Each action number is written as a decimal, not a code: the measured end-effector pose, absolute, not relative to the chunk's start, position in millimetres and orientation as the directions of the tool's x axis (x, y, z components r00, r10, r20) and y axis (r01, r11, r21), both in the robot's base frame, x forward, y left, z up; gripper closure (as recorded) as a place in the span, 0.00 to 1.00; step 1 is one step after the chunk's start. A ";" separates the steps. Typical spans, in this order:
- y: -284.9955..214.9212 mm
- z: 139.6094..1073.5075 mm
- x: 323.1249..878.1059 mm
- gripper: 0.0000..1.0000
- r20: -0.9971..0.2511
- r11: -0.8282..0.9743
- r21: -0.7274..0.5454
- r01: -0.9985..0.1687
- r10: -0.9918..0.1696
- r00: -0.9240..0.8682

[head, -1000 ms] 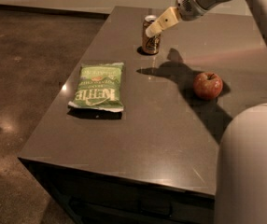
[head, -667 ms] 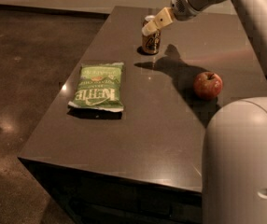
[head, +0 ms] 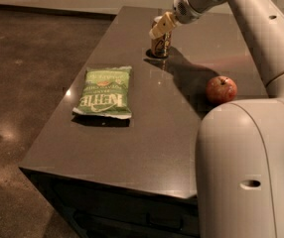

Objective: Move orange can near green jalapeno chip bag

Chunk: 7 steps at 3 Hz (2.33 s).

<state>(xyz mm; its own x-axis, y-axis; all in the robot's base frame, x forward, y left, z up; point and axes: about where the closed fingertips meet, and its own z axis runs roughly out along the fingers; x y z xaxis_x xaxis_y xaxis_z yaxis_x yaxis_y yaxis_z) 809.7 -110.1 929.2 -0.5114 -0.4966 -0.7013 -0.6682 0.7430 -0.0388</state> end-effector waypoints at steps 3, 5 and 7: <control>-100.1 951.3 792.1 1.00 -0.731 0.678 -0.036 -0.734 -0.518 -0.443; -87.9 962.8 732.0 1.00 -0.749 0.578 -0.034 -0.815 -0.555 -0.362; -66.7 938.9 680.3 1.00 -0.743 0.491 -0.016 -0.871 -0.589 -0.318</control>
Offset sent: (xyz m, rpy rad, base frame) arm -0.0016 0.0013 0.0227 0.0078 -0.0218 0.0562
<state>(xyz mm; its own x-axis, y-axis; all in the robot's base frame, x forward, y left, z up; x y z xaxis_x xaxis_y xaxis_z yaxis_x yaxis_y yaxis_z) 680.3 -66.7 938.9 -0.3183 -0.5893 -0.7426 -0.8712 0.4906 -0.0160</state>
